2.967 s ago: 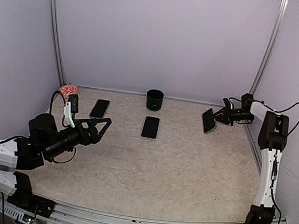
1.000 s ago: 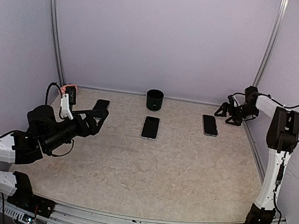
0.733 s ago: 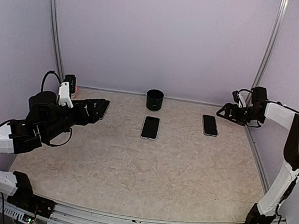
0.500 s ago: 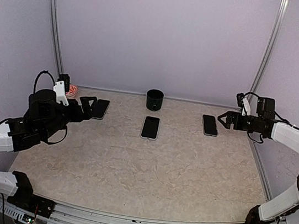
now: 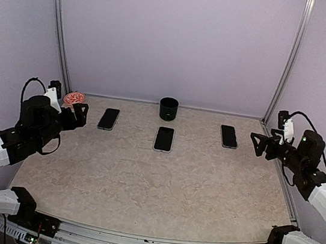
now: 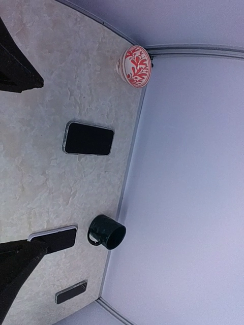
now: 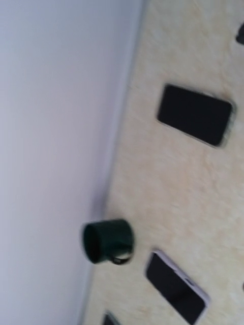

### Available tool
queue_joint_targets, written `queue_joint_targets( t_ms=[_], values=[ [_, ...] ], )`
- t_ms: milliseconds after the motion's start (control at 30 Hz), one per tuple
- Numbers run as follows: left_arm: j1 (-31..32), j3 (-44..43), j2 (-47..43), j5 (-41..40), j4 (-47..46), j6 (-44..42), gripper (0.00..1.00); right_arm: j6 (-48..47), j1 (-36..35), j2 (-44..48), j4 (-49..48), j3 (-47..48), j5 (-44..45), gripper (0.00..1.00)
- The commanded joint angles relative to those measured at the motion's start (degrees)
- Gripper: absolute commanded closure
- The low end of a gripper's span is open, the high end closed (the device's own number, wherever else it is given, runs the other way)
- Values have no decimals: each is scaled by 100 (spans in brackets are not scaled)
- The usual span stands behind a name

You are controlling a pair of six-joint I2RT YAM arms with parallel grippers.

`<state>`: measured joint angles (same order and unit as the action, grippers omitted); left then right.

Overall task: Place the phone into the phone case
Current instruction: Reset both arms

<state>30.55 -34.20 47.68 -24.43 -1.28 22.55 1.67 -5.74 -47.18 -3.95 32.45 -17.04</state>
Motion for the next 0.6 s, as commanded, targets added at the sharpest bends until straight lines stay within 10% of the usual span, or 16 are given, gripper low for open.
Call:
queue_joint_targets(
  t_ms=[0,567],
  values=[
    [-225,107,-367,238,111,-190,1,-42,-50,763,350,-168,418,0],
    [-585,324,-946,849,524,-474,1,62,-50,2060,931,-342,768,0]
  ],
)
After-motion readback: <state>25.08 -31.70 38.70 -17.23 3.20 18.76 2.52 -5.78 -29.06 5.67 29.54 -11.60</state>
